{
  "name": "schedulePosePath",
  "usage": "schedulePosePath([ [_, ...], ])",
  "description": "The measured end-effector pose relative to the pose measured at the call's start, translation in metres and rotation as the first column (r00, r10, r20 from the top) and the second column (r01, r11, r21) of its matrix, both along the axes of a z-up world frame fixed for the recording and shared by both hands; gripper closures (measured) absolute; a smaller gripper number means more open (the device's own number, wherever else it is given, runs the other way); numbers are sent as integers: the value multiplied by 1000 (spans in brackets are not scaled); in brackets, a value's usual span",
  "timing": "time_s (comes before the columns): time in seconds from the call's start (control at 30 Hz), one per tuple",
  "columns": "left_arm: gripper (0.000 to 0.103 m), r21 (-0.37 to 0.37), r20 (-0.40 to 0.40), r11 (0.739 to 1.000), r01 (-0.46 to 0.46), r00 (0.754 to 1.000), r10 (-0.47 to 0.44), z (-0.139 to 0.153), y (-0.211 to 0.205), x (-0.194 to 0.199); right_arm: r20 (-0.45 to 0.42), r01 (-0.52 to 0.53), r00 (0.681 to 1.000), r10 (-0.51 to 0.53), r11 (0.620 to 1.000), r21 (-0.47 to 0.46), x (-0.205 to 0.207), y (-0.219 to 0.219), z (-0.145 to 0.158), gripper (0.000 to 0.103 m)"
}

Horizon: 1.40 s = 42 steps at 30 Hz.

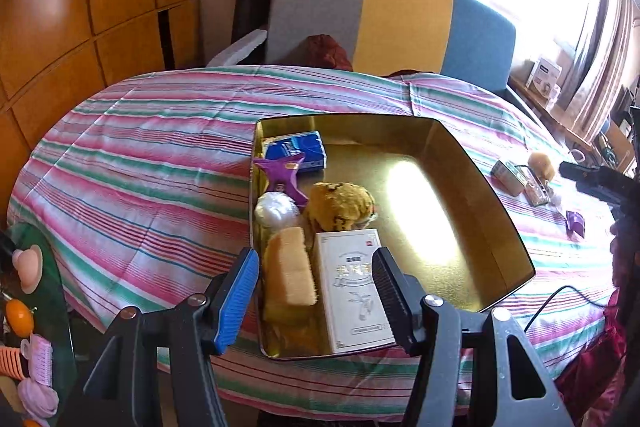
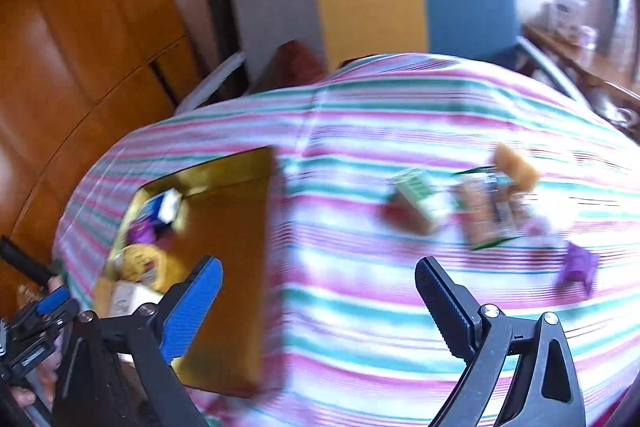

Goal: Organize objects
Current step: 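Move both grippers back to the remaining table items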

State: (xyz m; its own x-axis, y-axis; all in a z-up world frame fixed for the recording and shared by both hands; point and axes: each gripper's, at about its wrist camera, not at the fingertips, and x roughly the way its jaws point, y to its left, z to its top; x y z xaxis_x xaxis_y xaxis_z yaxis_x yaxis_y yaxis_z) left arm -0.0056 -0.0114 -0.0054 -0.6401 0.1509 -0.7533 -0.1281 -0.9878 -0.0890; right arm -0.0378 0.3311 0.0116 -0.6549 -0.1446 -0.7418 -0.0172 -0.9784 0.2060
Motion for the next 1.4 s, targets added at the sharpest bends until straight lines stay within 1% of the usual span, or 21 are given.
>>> schedulePosePath([
  [0.17,43,-20,-1,999,31,1000,-31,4,13,-3,-24,138,990,-136,989,53,1,64,5,3],
  [0.27,43,-22,-4,998,53,999,-53,9,24,-6,-41,246,969,-244,967,70,1,107,2,2],
  [0.37,43,-32,-5,996,82,997,-82,14,38,-10,-49,357,934,-355,932,62,4,147,-6,2],
  [0.43,43,-35,2,994,105,994,-105,16,50,-15,-44,428,903,-427,903,24,10,172,-17,2],
  [0.47,43,-38,4,992,122,992,-122,17,58,-18,-32,462,887,-461,887,-2,12,182,-24,2],
  [0.53,43,-29,14,987,156,988,-155,20,74,-24,34,521,853,-520,852,-41,14,199,-34,2],
  [0.57,43,-17,23,985,174,985,-174,20,84,-28,36,538,843,-537,839,-77,16,204,-34,2],
  [0.6,43,-8,29,982,191,981,-190,21,92,-31,29,545,838,-545,833,-100,17,208,-32,2],
  [0.67,43,12,39,972,234,971,-235,22,114,-37,27,553,832,-554,826,-106,20,209,-31,2],
  [0.83,43,40,57,943,331,941,-333,23,172,-47,58,558,829,-557,815,-158,23,212,-34,2],
  [0.87,43,58,73,937,345,934,-349,22,183,-51,65,561,827,-558,811,-167,24,212,-36,2],
  [0.93,43,119,116,922,367,917,-381,20,206,-61,83,569,821,-565,799,-194,25,216,-38,2],
  [1.0,43,156,141,910,383,904,-404,19,227,-69,96,576,816,-570,787,-220,26,219,-42,2],
  [1.13,43,199,176,894,400,883,-434,13,270,-90,95,574,816,-571,778,-254,29,222,-41,1],
  [1.23,43,190,216,901,391,878,-426,-2,299,-110,91,563,822,-562,780,-272,29,222,-39,1],
  [1.3,43,214,269,905,367,869,-416,-19,318,-128,89,555,827,-555,781,-286,29,222,-39,1],
  [1.37,43,234,303,912,337,866,-397,-34,332,-142,90,550,829,-551,778,-302,29,223,-38,1],
  [1.4,40,236,309,916,325,868,-388,-40,336,-148,91,548,831,-550,777,-310,30,223,-39,1],
])
